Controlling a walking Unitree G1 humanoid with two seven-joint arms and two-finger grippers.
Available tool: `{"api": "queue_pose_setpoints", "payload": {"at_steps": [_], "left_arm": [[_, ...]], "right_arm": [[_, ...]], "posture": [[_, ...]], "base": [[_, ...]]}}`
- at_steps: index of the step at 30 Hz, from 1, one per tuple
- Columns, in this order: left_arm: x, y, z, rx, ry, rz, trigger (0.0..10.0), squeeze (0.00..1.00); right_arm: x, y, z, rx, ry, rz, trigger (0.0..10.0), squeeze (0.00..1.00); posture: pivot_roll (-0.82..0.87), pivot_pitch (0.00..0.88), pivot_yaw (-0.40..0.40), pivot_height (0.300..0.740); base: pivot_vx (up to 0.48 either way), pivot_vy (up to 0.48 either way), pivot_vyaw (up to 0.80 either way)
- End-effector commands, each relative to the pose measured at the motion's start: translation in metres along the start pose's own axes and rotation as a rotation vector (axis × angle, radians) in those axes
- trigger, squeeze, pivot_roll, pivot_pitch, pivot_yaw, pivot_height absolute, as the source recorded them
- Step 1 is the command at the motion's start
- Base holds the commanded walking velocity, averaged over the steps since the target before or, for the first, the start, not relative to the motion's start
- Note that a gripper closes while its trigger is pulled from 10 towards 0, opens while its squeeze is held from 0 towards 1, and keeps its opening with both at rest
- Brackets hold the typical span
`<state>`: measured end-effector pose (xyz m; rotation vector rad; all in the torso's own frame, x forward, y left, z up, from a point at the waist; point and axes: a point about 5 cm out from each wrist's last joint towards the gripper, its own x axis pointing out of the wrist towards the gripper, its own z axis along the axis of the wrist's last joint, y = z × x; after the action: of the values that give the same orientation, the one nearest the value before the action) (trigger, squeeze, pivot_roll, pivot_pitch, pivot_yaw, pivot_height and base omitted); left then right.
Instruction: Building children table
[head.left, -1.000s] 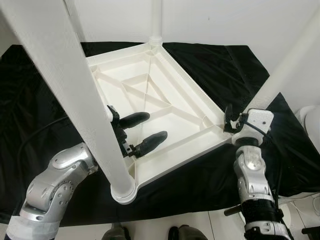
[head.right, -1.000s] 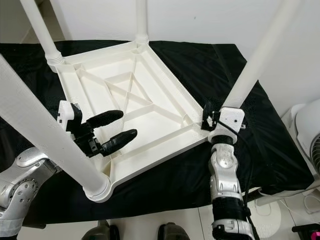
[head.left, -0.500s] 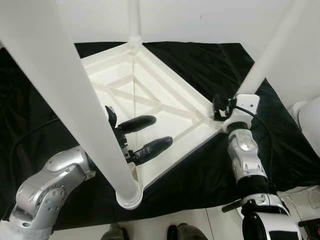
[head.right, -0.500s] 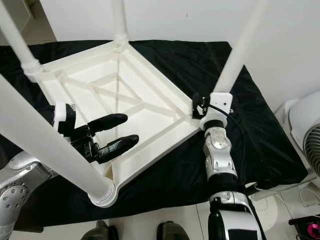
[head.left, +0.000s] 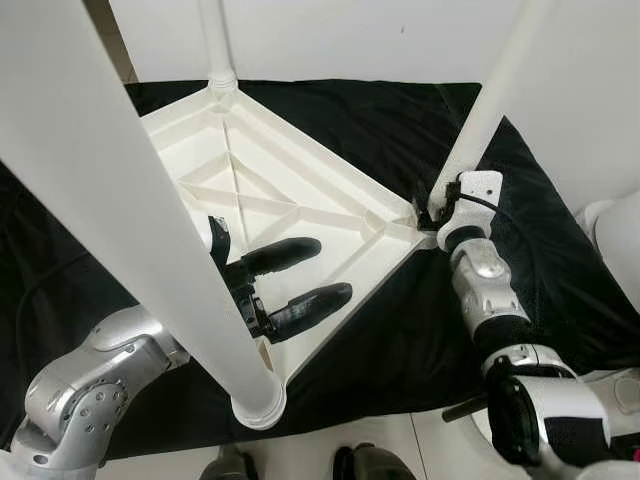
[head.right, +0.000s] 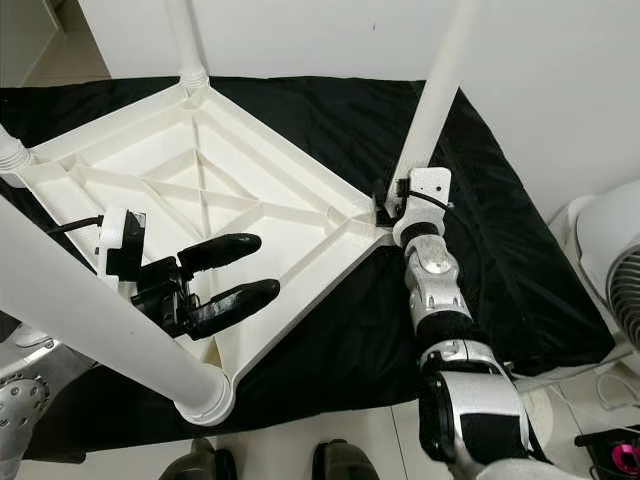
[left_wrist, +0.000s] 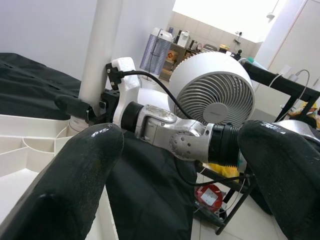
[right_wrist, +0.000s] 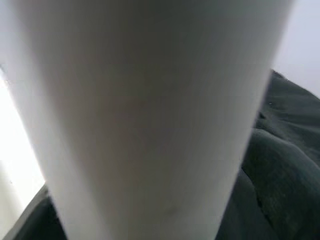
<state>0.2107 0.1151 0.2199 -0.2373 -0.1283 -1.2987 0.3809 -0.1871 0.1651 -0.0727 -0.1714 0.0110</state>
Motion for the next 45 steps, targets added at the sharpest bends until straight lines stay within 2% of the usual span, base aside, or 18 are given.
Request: {"api": "queue_pose_setpoints", "payload": {"at_steps": [1,5,9,13,14,16,17,22,26,28,29,31,33,35,39,41,43,45], "left_arm": [[0.002,-0.012,-0.002,-0.005,0.022,-0.138,10.0,0.00],[0.004,-0.012,-0.002,-0.013,0.026,-0.143,10.0,0.00],[0.006,-0.011,-0.004,-0.004,0.040,-0.138,10.0,0.00],[0.011,-0.004,-0.007,0.058,0.065,-0.073,10.0,0.00],[0.013,0.004,-0.009,0.075,0.080,-0.005,10.0,0.00],[0.015,0.010,-0.010,0.087,0.090,0.038,10.0,0.00],[0.016,0.020,-0.010,0.115,0.086,0.107,10.0,0.00],[0.015,0.042,-0.003,0.179,0.093,0.249,10.0,0.00],[0.012,0.053,0.000,0.193,0.111,0.309,10.0,0.00],[0.006,0.071,0.004,0.216,0.122,0.405,10.0,0.00],[0.006,0.071,0.004,0.216,0.122,0.405,10.0,0.00],[-0.001,0.085,0.009,0.252,0.117,0.474,10.0,0.00],[-0.006,0.089,0.012,0.280,0.127,0.489,10.0,0.00],[-0.017,0.096,0.015,0.329,0.146,0.512,10.0,0.00],[-0.021,0.099,0.016,0.346,0.155,0.518,10.0,0.00],[-0.026,0.102,0.017,0.353,0.162,0.532,10.0,0.00],[-0.036,0.104,0.020,0.401,0.175,0.509,10.0,0.00],[-0.038,0.103,0.020,0.420,0.179,0.492,10.0,0.00]], "right_arm": [[0.004,-0.011,0.005,0.014,-0.006,-0.025,10.0,0.00],[0.008,-0.018,0.012,0.031,-0.024,-0.013,10.0,0.00],[0.012,-0.016,0.016,0.049,-0.038,0.030,10.0,0.00],[0.013,-0.003,0.019,0.085,-0.063,0.142,10.0,0.00],[0.011,0.004,0.018,0.091,-0.080,0.179,10.0,0.00],[0.009,0.008,0.017,0.098,-0.095,0.198,10.0,0.00],[0.003,0.012,0.016,0.116,-0.133,0.197,10.0,0.00],[-0.011,0.014,0.015,0.131,-0.202,0.185,10.0,0.00],[-0.017,0.013,0.014,0.137,-0.220,0.183,10.0,0.00],[-0.029,0.011,0.015,0.140,-0.246,0.171,10.0,0.00],[-0.029,0.011,0.015,0.140,-0.246,0.171,10.0,0.00],[-0.043,0.006,0.014,0.151,-0.262,0.138,10.0,0.00],[-0.050,0.003,0.013,0.158,-0.268,0.113,10.0,0.00],[-0.065,-0.002,0.014,0.184,-0.281,0.075,10.0,0.00],[-0.071,-0.004,0.015,0.189,-0.289,0.065,10.0,0.00],[-0.078,-0.006,0.017,0.193,-0.291,0.054,10.0,0.00],[-0.092,-0.006,0.018,0.190,-0.281,0.058,10.0,0.00],[-0.096,-0.005,0.019,0.191,-0.275,0.062,10.0,0.00]], "posture": [[-0.03,0.103,-0.010,0.740],[-0.04,0.117,0.006,0.740],[-0.03,0.122,0.009,0.740],[-0.03,0.132,0.010,0.740],[-0.03,0.138,0.011,0.740],[-0.02,0.143,0.013,0.740],[-0.02,0.147,0.015,0.740],[-0.03,0.154,0.026,0.740],[-0.04,0.156,0.032,0.740],[-0.04,0.155,0.035,0.740],[-0.04,0.155,0.035,0.740],[-0.04,0.153,0.040,0.740],[-0.05,0.152,0.043,0.740],[-0.05,0.149,0.044,0.740],[-0.05,0.147,0.048,0.740],[-0.05,0.145,0.053,0.740],[-0.05,0.142,0.051,0.740],[-0.05,0.143,0.050,0.740]], "base": [[0.000,0.000,0.00],[0.000,0.000,0.00],[0.000,0.000,0.00],[0.000,0.000,0.00],[0.000,0.000,0.00],[0.000,0.000,0.00],[0.000,0.000,0.00],[0.000,0.000,0.00],[0.000,0.000,0.00],[0.000,0.000,0.00],[0.000,0.000,0.00],[0.000,0.000,0.00],[0.000,0.000,0.00],[0.000,0.000,0.00],[0.000,0.000,0.00],[0.000,0.000,0.00],[0.000,0.000,0.00],[0.000,0.000,0.00]]}}
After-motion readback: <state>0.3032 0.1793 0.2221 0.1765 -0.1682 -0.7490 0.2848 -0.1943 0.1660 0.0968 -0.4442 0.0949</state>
